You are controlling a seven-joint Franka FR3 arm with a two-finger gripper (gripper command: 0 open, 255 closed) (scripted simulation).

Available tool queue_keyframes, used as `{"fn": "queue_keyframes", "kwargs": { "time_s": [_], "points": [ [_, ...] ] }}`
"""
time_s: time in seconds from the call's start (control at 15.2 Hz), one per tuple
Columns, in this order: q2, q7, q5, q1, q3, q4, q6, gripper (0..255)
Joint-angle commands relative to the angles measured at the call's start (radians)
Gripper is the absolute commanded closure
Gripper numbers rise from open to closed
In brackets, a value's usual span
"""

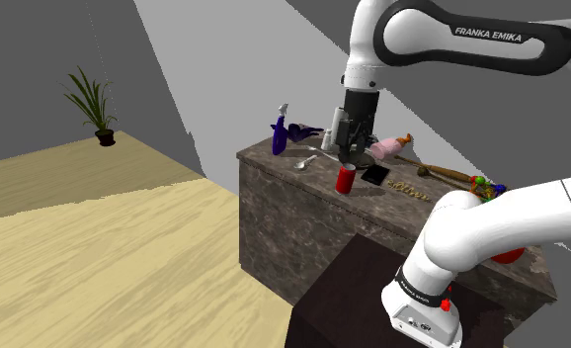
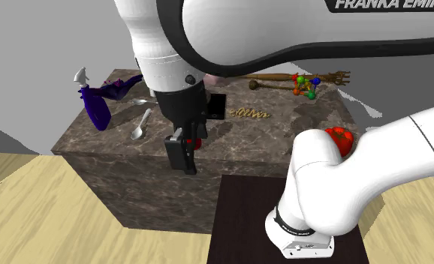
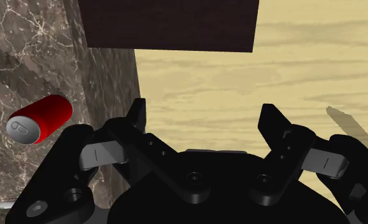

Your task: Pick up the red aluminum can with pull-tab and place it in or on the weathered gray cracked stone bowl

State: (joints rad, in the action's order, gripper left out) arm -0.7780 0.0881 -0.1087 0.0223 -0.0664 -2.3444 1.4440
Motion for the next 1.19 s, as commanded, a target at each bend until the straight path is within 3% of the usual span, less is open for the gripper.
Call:
{"fn": "queue_keyframes", "kwargs": {
  "time_s": [0.0,0.59,1.12],
  "points": [
    [0.0,0.0,0.0,0.0,0.0,0.0,0.0,0],
    [0.022,-0.217,0.148,-0.057,0.157,-0.16,0.223,0],
    [0.157,-0.401,0.256,-0.108,0.309,-0.21,0.46,0]
  ]
}}
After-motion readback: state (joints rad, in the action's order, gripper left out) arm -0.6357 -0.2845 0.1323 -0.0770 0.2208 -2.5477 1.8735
